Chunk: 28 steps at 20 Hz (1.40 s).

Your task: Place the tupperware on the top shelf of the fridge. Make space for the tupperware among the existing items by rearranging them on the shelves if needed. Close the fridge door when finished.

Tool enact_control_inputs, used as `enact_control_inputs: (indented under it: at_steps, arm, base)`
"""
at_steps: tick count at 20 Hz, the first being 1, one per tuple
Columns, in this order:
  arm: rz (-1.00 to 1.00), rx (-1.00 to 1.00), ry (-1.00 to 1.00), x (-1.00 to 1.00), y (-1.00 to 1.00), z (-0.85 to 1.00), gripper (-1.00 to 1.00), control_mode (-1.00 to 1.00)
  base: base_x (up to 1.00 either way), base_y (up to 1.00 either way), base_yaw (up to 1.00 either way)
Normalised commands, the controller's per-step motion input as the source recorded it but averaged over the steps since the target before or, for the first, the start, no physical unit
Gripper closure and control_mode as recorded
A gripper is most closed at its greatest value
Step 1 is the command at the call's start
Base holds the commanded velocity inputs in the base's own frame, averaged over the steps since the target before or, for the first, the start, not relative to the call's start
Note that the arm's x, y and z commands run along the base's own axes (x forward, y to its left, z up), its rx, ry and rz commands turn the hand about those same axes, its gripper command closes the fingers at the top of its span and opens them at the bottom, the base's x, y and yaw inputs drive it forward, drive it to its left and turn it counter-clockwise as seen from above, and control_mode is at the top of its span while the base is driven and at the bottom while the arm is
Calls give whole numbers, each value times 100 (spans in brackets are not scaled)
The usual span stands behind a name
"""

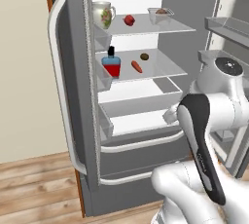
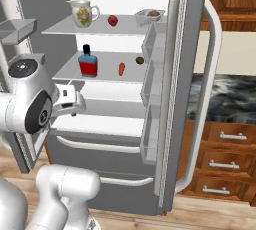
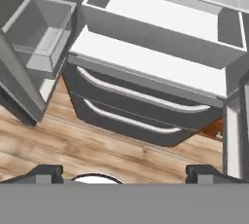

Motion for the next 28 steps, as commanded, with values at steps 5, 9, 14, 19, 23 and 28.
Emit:
enact_control_inputs:
  at_steps: [5,9,14,19,23,28]
  arm:
    - [27,-26,-9,-33,92,0,-100,-100]
    - [22,-33,0,-20,100,0,-100,-100]
    - [17,-38,0,-3,100,0,-100,-100]
    - [11,-41,0,0,100,-10,-100,-100]
    - [9,-39,0,1,100,-21,-100,-100]
    - [3,-35,0,28,100,-22,-100,-100]
  base:
    - [0,0,0]
    - [0,0,0]
    - [0,0,0]
    - [0,0,0]
    - [0,0,0]
    - [0,0,0]
